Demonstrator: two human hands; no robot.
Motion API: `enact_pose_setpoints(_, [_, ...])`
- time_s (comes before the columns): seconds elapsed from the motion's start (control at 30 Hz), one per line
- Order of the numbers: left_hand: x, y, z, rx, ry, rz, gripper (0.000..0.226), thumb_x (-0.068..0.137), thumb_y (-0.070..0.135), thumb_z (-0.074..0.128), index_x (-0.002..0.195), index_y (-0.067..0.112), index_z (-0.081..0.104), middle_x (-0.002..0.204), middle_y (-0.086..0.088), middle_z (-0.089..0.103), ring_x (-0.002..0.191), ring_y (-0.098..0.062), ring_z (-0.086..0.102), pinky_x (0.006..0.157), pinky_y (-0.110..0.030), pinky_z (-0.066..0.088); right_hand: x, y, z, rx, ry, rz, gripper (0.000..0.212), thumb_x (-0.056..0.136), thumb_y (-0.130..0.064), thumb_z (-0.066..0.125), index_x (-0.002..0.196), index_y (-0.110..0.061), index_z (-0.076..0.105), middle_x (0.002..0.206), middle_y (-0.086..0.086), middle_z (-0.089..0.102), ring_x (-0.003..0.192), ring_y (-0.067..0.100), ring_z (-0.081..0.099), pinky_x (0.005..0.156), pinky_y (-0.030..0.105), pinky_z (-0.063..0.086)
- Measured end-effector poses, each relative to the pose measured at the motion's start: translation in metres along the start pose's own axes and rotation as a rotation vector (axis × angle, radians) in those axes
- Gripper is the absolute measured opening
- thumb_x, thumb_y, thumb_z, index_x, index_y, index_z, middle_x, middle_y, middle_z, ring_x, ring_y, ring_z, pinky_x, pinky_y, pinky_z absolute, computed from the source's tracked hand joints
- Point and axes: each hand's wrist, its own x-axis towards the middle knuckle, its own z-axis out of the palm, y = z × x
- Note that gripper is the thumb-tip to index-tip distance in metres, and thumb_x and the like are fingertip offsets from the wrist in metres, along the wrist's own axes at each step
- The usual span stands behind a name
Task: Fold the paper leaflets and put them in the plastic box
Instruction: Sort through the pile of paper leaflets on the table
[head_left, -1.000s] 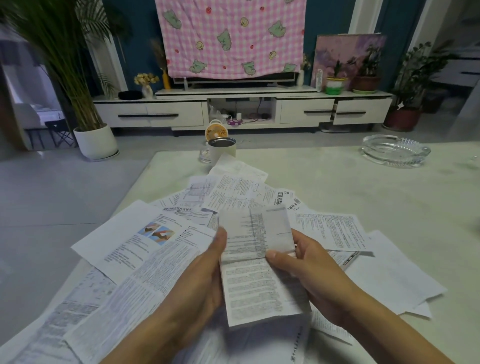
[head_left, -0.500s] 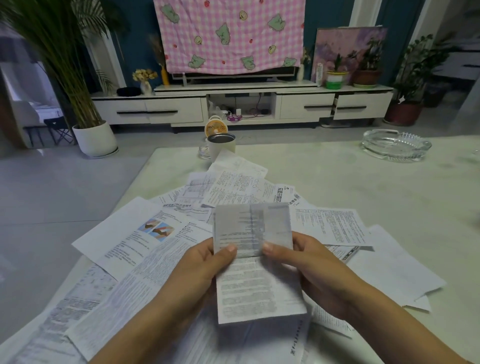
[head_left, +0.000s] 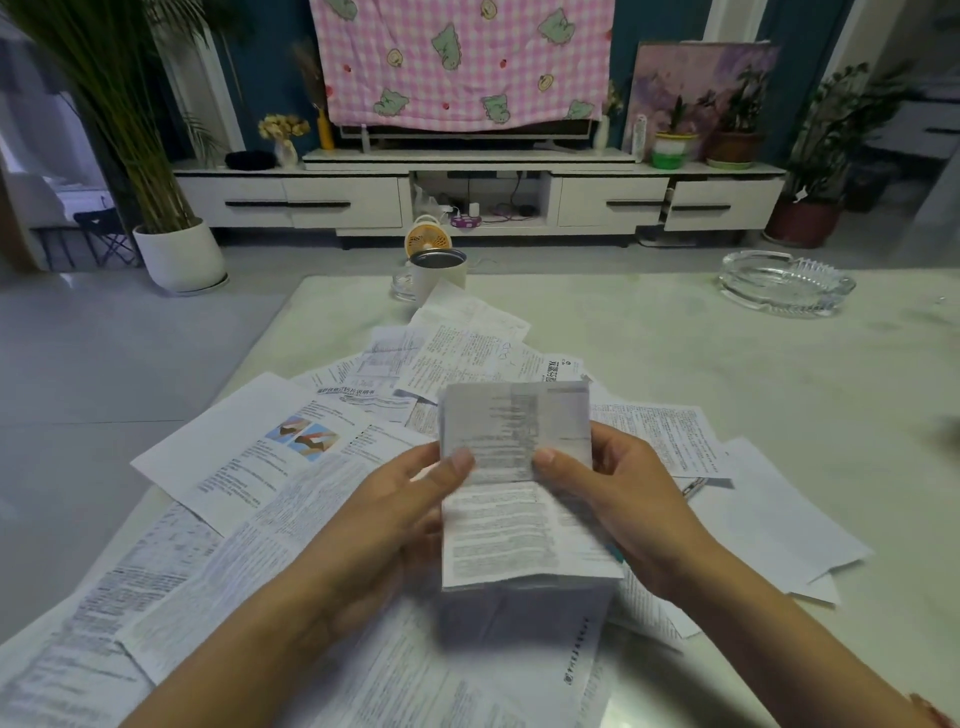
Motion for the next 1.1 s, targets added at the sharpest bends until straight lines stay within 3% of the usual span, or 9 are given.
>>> enact_pose_setpoints(0.1, [0.005, -0.009, -0.004, 0.081, 0.197, 0.018, 0.028, 0.085, 0.003, 0.058, 0.112, 0.008, 0.061, 0.097, -0.011, 0.073, 0.089, -0.027, 0.07, 0.081, -0.037, 0.057, 0.0, 0.001, 0.001, 0.003, -0.063, 0.054, 0.029, 0.083, -0.009, 0.064, 0.111, -0.006, 0.064, 0.105, 0.009, 0.072, 0.098, 0.027, 0.068, 0.088, 0.04, 0.054])
enact_pose_setpoints(0.27, [0.006, -0.006, -0.005, -0.014, 0.256, 0.035, 0.027, 0.085, -0.014, 0.045, 0.087, 0.001, 0.067, 0.081, -0.013, 0.073, 0.066, -0.018, 0.069, 0.054, -0.021, 0.055, -0.001, -0.004, -0.002, 0.108, -0.216, 0.206, 0.023, 0.084, 0.01, 0.053, 0.095, -0.002, 0.069, 0.101, 0.014, 0.071, 0.09, 0.023, 0.068, 0.075, 0.024, 0.056])
enact_pose_setpoints(0.37, [0.008, -0.002, -0.005, -0.244, 0.255, -0.014, 0.031, 0.084, -0.006, 0.038, 0.071, -0.003, 0.065, 0.085, -0.022, 0.071, 0.069, -0.028, 0.07, 0.056, -0.03, 0.059, 0.0, -0.003, -0.001, 0.077, -0.194, 0.165, 0.033, 0.082, 0.018, 0.047, 0.069, -0.003, 0.069, 0.102, 0.014, 0.071, 0.091, 0.027, 0.069, 0.066, 0.027, 0.058])
enact_pose_setpoints(0.47, [0.009, -0.005, -0.006, -0.244, 0.165, -0.061, 0.026, 0.093, 0.018, 0.046, 0.094, -0.002, 0.063, 0.092, -0.02, 0.071, 0.077, -0.029, 0.071, 0.069, -0.038, 0.059, -0.003, -0.003, -0.001, -0.07, -0.164, 0.062, 0.036, 0.082, 0.022, 0.042, 0.064, -0.002, 0.063, 0.087, 0.014, 0.071, 0.066, 0.018, 0.069, 0.043, 0.022, 0.049])
enact_pose_setpoints(0.67, [0.009, -0.016, -0.009, 0.014, 0.201, -0.032, 0.018, 0.091, 0.01, 0.052, 0.096, 0.001, 0.067, 0.087, -0.011, 0.074, 0.072, -0.014, 0.069, 0.062, -0.021, 0.054, 0.002, -0.005, -0.009, -0.095, -0.241, 0.059, 0.037, 0.08, 0.003, 0.039, 0.081, -0.01, 0.074, 0.097, 0.008, 0.072, 0.09, 0.02, 0.063, 0.084, 0.036, 0.048])
enact_pose_setpoints(0.77, [0.008, -0.013, -0.009, 0.028, 0.208, 0.014, 0.018, 0.093, 0.011, 0.051, 0.097, 0.005, 0.068, 0.091, -0.011, 0.074, 0.075, -0.015, 0.07, 0.063, -0.02, 0.055, 0.003, -0.015, -0.018, -0.023, -0.272, 0.07, 0.026, 0.077, -0.009, 0.053, 0.093, -0.003, 0.072, 0.091, 0.007, 0.071, 0.079, 0.017, 0.063, 0.065, 0.024, 0.051])
enact_pose_setpoints(0.87, [0.008, -0.014, -0.004, 0.037, 0.174, 0.048, 0.021, 0.093, 0.01, 0.05, 0.105, 0.007, 0.067, 0.095, -0.012, 0.073, 0.079, -0.017, 0.069, 0.068, -0.022, 0.056, 0.0, -0.008, -0.013, -0.18, -0.277, 0.027, 0.04, 0.078, 0.01, 0.065, 0.112, -0.011, 0.062, 0.077, 0.004, 0.064, 0.067, 0.013, 0.06, 0.062, 0.021, 0.051])
enact_pose_setpoints(1.0, [0.003, -0.017, 0.007, -0.061, 0.167, -0.018, 0.017, 0.091, 0.008, 0.053, 0.101, 0.017, 0.064, 0.086, -0.01, 0.072, 0.071, -0.017, 0.064, 0.058, -0.023, 0.053, -0.004, 0.001, 0.004, -0.276, -0.232, -0.021, 0.033, 0.073, 0.017, 0.066, 0.096, -0.007, 0.062, 0.071, 0.004, 0.062, 0.063, 0.01, 0.06, 0.063, 0.019, 0.052])
enact_pose_setpoints(1.1, [0.004, -0.023, 0.014, 0.205, 0.178, -0.006, 0.025, 0.089, 0.032, 0.053, 0.081, 0.018, 0.072, 0.07, -0.002, 0.07, 0.059, -0.009, 0.062, 0.055, -0.019, 0.048, -0.004, 0.002, 0.008, -0.229, -0.13, -0.109, 0.033, 0.073, 0.015, 0.067, 0.092, -0.013, 0.064, 0.064, -0.001, 0.062, 0.061, 0.012, 0.06, 0.063, 0.022, 0.052])
